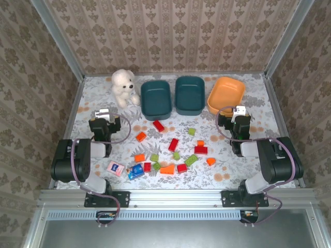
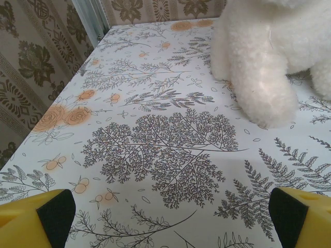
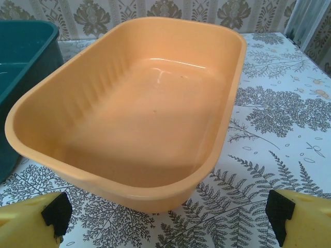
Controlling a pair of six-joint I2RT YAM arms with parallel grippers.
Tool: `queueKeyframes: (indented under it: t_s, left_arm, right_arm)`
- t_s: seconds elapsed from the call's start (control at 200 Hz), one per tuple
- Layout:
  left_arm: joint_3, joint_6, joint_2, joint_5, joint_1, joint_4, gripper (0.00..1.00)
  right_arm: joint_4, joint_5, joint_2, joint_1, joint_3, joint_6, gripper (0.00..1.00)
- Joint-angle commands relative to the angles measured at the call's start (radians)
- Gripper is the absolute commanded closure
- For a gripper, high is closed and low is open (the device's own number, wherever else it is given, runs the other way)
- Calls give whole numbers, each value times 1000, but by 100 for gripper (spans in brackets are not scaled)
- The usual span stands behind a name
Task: Sort the legos into containers by color
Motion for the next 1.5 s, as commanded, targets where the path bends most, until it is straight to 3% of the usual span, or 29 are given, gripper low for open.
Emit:
queueKeyframes:
  t_s: [0.0,1.005,1.095,1.175,1.27,1.495]
  left_arm:
    - [12,-1,-5,-10,-4,21,0]
    - [0,4,-10,-16,-6,38,0]
    - [-22,36,-56,-66,-45,52,0]
    - [-24,102,-124,-184,-130,23,0]
    - [-7,147,-232,-248,-188,-76,0]
    - [82,97,-493,-342,-265,-346,0]
  right_arm:
    - [4,-19,1,-5,12,-2,0]
    - [10,-18,-5,-5,7,-2,0]
    - [-86,10,-74,-3,28,4,0]
    - [-207,52,-166,7,61,6,0]
    - [-237,73,-276,11,47,9,0]
    - [-439,138,-512,21,136,16,0]
